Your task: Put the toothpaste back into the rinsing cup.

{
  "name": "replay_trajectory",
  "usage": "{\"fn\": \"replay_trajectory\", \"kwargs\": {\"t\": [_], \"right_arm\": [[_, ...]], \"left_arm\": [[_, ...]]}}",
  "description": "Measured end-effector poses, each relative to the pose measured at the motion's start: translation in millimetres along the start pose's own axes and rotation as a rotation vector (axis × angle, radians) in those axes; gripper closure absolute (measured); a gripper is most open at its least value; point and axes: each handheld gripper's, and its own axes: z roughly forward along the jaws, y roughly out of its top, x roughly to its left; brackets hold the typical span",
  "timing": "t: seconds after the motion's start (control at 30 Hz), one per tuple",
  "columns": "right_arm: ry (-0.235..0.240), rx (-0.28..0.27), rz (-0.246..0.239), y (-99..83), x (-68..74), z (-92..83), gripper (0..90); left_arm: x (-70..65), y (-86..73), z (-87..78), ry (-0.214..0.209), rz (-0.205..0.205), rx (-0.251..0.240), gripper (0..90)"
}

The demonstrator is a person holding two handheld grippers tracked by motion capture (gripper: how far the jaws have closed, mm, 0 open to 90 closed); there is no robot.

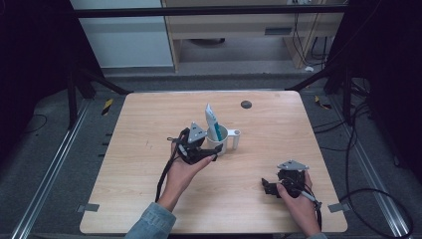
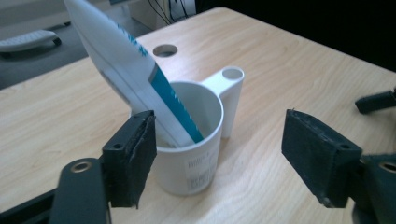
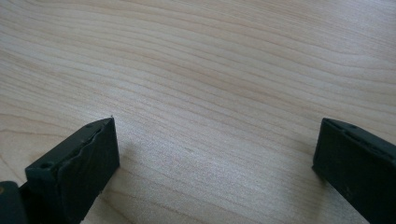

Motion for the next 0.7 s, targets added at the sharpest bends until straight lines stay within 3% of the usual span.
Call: {"fn": "replay_trajectory", "kwargs": {"t": [0.13, 0.37, 0.57, 0.7], "right_arm": [[0.000, 0.000, 0.000, 0.0, 0.0, 0.0, 0.5], [0.000, 0.000, 0.000, 0.0, 0.0, 0.0, 0.5], [-0.003, -0.001, -0.002, -0.1, 0.0, 0.2, 0.5], [-0.001, 0.000, 0.001, 0.0, 0.1, 0.1, 0.5]], "left_arm": [[5.5, -8.2, -2.0, -0.011, 0.011, 0.058, 20.5], [13.6, -21.5, -7.5, 0.008, 0.018, 0.123, 11.3], [23.1, -33.4, -11.0, 0.049, -0.016, 0.164, 6.2], [32.0, -43.8, -14.0, 0.056, -0.038, 0.174, 5.5]]}}
